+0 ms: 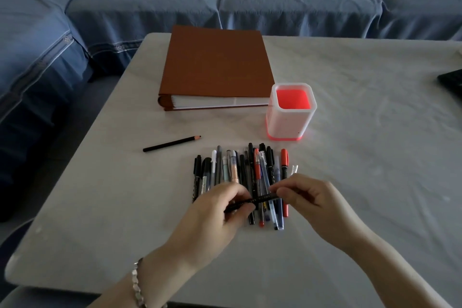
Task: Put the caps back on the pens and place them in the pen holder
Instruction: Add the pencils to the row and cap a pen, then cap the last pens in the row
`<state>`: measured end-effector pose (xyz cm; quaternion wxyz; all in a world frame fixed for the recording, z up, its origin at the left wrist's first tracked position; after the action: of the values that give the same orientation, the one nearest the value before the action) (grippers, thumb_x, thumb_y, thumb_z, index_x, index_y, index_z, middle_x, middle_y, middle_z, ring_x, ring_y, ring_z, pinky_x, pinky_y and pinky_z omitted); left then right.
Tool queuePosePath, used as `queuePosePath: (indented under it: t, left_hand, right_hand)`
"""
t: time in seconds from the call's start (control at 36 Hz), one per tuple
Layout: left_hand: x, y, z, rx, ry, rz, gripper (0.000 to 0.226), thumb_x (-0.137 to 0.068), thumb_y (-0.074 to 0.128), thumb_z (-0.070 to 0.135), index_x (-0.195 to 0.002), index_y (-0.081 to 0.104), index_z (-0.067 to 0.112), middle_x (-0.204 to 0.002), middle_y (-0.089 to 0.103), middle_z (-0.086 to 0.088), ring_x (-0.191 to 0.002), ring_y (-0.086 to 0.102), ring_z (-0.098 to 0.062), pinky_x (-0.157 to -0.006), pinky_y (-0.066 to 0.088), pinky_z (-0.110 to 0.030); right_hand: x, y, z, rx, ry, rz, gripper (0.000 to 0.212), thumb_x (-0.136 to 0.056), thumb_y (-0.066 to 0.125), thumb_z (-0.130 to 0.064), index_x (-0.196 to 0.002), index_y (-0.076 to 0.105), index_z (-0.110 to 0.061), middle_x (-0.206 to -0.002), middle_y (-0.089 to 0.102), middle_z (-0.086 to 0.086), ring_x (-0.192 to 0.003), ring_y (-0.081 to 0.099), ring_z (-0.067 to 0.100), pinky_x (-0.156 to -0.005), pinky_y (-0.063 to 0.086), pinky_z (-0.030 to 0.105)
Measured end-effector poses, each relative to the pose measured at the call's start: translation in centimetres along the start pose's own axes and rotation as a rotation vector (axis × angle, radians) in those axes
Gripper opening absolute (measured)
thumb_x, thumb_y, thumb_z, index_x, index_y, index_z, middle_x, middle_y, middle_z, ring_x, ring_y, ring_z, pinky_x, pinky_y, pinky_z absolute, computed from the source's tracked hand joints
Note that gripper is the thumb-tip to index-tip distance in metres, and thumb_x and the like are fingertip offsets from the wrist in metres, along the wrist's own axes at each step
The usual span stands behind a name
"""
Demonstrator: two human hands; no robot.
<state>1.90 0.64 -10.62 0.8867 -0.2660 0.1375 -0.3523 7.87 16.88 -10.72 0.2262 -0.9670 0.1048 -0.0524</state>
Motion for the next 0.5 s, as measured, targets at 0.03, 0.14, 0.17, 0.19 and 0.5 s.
queuePosePath:
  t: [0.03, 0.14, 0.17, 0.19, 0.5]
  left_hand:
    - [0.0, 0.1, 0.1, 0.001, -0.005, 0.005, 0.006, -0.085, 0.062, 0.022, -0.081, 0.059, 0.025, -0.073, 0.061, 0.008, -0.069, 0.057, -0.01, -0.06, 0.044, -0.02]
    - [0.2, 0.5, -0.2, 0.086, -0.106, -0.017, 0.024, -0.085, 0.062, 0.02, -0.074, 0.056, 0.041, -0.069, 0.061, 0.025, -0.066, 0.055, 0.002, -0.059, 0.038, -0.009]
    - [0.2, 0.7, -0.3, 0.114, -0.132, -0.036, 0.024, -0.085, 0.061, 0.02, -0.075, 0.057, 0.041, -0.069, 0.061, 0.027, -0.063, 0.055, 0.003, -0.059, 0.038, -0.009]
    - [0.2, 0.8, -0.4, 0.137, -0.146, -0.055, 0.022, -0.086, 0.06, 0.021, -0.077, 0.059, 0.041, -0.068, 0.062, 0.024, -0.061, 0.055, 0.003, -0.057, 0.039, -0.01]
    - [-2.8, -3.7, -6.8, -0.389, -0.16, 0.238, 0.028, -0.091, 0.048, 0.015, -0.114, 0.06, 0.006, -0.113, 0.063, -0.009, -0.105, 0.058, -0.023, -0.088, 0.038, -0.022]
  right_hand:
    - [0.0, 0.2, 0.0, -0.005, -0.003, 0.006, 0.031, -0.085, 0.059, -0.016, -0.073, 0.064, -0.044, -0.076, 0.066, -0.017, -0.066, 0.058, 0.006, -0.059, 0.043, 0.01]
    - [0.1, 0.6, 0.1, -0.085, 0.042, 0.004, 0.026, -0.083, 0.062, -0.012, -0.072, 0.066, -0.035, -0.063, 0.065, -0.023, -0.058, 0.056, -0.004, -0.057, 0.04, 0.005]
    - [0.1, 0.7, 0.1, -0.125, 0.067, -0.009, 0.024, -0.08, 0.064, -0.01, -0.07, 0.067, -0.032, -0.06, 0.065, -0.019, -0.055, 0.056, -0.004, -0.055, 0.04, 0.006]
    - [0.1, 0.9, 0.2, -0.182, 0.093, -0.024, 0.022, -0.077, 0.068, -0.009, -0.069, 0.067, -0.029, -0.057, 0.065, -0.015, -0.053, 0.055, -0.003, -0.054, 0.042, 0.008]
    - [-2.5, 0.9, 1.3, -0.379, 0.193, 0.22, 0.017, -0.091, 0.05, -0.009, -0.078, 0.06, -0.004, -0.062, 0.06, 0.0, -0.045, 0.045, 0.008, -0.045, 0.04, 0.017]
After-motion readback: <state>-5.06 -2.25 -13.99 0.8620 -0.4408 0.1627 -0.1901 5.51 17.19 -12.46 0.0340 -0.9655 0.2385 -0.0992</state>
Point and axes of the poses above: each hand's wrist, its own x-axis away from the middle knuckle, its own y-axis out of the palm, z = x × y, the point moved 4 cm from there along -x, towards the middle knuckle
